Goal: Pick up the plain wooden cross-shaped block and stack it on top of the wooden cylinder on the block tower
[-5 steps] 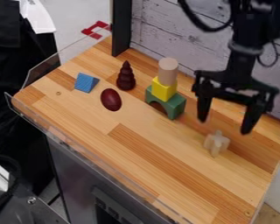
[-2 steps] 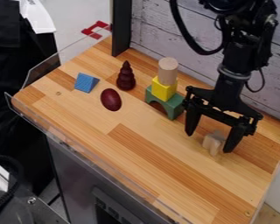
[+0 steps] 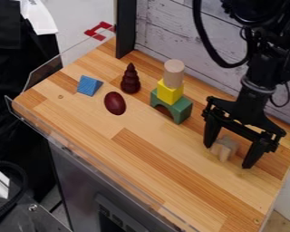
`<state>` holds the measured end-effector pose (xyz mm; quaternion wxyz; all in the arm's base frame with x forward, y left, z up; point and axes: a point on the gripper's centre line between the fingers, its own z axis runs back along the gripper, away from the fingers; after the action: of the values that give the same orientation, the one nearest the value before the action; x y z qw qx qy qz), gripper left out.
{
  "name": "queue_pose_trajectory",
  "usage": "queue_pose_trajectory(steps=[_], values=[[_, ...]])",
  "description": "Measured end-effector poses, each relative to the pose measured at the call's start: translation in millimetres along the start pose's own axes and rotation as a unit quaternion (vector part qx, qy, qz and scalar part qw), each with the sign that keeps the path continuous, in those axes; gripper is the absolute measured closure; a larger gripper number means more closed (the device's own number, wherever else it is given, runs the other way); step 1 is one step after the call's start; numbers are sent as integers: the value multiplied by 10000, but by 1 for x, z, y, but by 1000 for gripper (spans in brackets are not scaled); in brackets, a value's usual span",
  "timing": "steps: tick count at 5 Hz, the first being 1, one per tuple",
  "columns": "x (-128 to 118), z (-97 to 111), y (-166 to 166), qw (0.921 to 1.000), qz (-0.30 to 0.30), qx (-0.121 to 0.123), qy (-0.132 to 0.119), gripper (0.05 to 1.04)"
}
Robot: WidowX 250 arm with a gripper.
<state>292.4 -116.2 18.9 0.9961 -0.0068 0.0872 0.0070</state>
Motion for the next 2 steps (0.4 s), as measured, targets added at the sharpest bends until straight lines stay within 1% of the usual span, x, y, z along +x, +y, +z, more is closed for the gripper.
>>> queue_pose_trajectory(steps=[1, 2], values=[[1, -10, -3, 9999, 46, -106, 97, 394], [3, -9, -3, 9996, 128, -223, 71, 621]])
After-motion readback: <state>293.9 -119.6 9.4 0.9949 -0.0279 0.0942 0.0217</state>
